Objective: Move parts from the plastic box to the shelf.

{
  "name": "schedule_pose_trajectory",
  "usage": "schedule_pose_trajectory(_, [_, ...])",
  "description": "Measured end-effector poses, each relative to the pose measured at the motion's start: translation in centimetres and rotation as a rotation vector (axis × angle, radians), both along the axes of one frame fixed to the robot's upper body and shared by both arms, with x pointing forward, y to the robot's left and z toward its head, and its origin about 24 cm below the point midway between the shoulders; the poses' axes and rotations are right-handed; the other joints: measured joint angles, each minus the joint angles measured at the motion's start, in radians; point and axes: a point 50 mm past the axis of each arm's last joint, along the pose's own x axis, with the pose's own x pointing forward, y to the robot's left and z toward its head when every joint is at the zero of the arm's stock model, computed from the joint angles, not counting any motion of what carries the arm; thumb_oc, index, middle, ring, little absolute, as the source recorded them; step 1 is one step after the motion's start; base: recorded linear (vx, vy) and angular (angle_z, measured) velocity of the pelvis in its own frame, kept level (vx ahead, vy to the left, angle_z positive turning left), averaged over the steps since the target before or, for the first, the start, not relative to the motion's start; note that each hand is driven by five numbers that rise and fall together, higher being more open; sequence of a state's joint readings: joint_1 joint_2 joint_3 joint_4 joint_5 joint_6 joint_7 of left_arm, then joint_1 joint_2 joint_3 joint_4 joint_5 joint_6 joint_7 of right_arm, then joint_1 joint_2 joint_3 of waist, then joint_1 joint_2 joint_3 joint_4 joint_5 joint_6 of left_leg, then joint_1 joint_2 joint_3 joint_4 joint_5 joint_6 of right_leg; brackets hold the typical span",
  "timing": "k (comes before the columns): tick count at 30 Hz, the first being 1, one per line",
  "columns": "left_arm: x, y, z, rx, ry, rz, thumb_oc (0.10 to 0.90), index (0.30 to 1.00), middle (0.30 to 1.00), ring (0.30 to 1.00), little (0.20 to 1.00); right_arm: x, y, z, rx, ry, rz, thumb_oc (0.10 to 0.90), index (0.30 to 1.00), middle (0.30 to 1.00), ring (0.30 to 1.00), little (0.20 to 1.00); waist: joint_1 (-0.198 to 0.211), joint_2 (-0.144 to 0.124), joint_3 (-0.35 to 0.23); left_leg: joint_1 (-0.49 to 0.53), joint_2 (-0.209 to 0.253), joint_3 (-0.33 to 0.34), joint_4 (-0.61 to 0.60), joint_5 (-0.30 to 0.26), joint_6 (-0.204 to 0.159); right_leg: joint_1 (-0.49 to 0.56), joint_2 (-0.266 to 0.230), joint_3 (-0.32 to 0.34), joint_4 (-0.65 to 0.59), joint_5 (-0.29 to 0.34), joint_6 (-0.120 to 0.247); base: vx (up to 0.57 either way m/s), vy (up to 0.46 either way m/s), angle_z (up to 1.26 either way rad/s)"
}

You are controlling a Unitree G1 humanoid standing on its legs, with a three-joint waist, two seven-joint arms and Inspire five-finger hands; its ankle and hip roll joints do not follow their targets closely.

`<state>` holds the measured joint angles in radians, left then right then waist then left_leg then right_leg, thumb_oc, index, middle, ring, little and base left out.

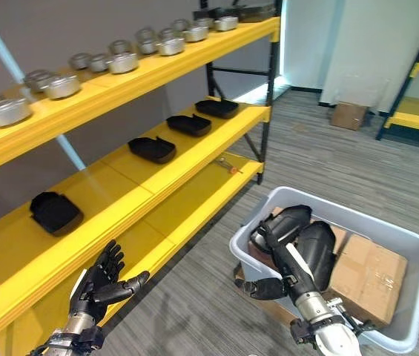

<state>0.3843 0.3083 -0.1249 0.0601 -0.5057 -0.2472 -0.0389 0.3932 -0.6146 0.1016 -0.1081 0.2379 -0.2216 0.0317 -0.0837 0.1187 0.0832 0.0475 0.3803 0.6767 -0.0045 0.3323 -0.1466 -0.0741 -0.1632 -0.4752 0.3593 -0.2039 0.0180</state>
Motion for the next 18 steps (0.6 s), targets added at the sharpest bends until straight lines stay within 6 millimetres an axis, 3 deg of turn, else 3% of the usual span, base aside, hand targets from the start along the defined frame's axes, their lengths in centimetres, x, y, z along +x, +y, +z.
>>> schedule_pose_trajectory(4, [0.8,-1.3,0.3,-0.017,-0.023,-0.061,0.900,1.000,1.000,1.000,1.000,0.0,0.0,0.2,-0.006,-0.015,0.000,0.900,1.000,1.000,1.000,1.000,-0.038,0.002,0.003,0.011,0.014,-0.015,-0.018,0.073,0.001,0.033,0.038,0.007,-0.077,0.037,-0.021,0.02,-0.133,-0.13])
schedule_pose_trajectory(10, [2.3,-2.8,1.0,-0.026,-0.066,-0.135,0.900,1.000,1.000,1.000,1.000,0.2,-0.1,0.6,-0.013,-0.039,0.001,0.900,1.000,1.000,1.000,1.000,-0.066,-0.002,0.032,0.028,0.026,-0.023,-0.007,0.075,0.003,0.029,0.052,0.031,-0.068,0.033,-0.028,0.00,-0.149,-0.15])
schedule_pose_trajectory(13, [3.7,-2.8,1.9,-0.002,-0.112,-0.153,0.900,1.000,1.000,1.000,1.000,0.7,0.1,0.9,-0.006,-0.066,0.008,0.900,1.000,1.000,1.000,1.000,-0.046,-0.014,0.065,0.021,0.056,-0.033,0.014,0.079,0.008,-0.012,0.066,0.068,-0.033,0.018,-0.055,-0.02,-0.118,-0.40])
schedule_pose_trajectory(14, [4.1,-2.9,2.1,0.000,-0.122,-0.152,0.900,1.000,1.000,1.000,1.000,0.8,0.1,1.0,-0.005,-0.075,0.002,0.900,1.000,1.000,1.000,1.000,-0.050,-0.023,0.086,0.016,0.062,-0.062,0.039,0.084,0.014,-0.020,0.084,0.081,-0.023,0.012,-0.060,-0.02,-0.114,-0.41])
schedule_pose_trajectory(16, [4.6,-2.9,2.4,0.002,-0.137,-0.151,0.900,1.000,1.000,1.000,1.000,1.0,0.1,1.1,-0.005,-0.084,-0.002,0.900,1.000,1.000,1.000,1.000,-0.029,-0.055,0.112,-0.031,0.070,-0.253,0.150,0.084,0.014,-0.025,0.093,0.141,-0.014,0.015,-0.086,0.05,-0.107,-0.56])
schedule_pose_trajectory(17, [4.7,-3.0,2.5,-0.002,-0.142,-0.149,0.900,1.000,1.000,1.000,1.000,1.2,0.2,1.3,-0.002,-0.095,-0.009,0.900,1.000,1.000,1.000,1.000,-0.014,-0.096,0.135,-0.111,0.028,-0.416,0.279,0.011,-0.033,-0.019,0.084,0.182,-0.053,0.033,-0.097,0.11,-0.095,-0.80])
schedule_pose_trajectory(18, [4.7,-3.1,2.5,-0.004,-0.143,-0.152,0.900,1.000,1.000,1.000,1.000,1.4,0.2,1.4,0.005,-0.108,-0.019,0.900,1.000,1.000,1.000,1.000,0.000,-0.113,0.144,-0.149,-0.053,-0.505,0.331,-0.120,-0.028,-0.009,0.077,0.219,-0.098,0.057,-0.100,0.13,-0.071,-0.84])
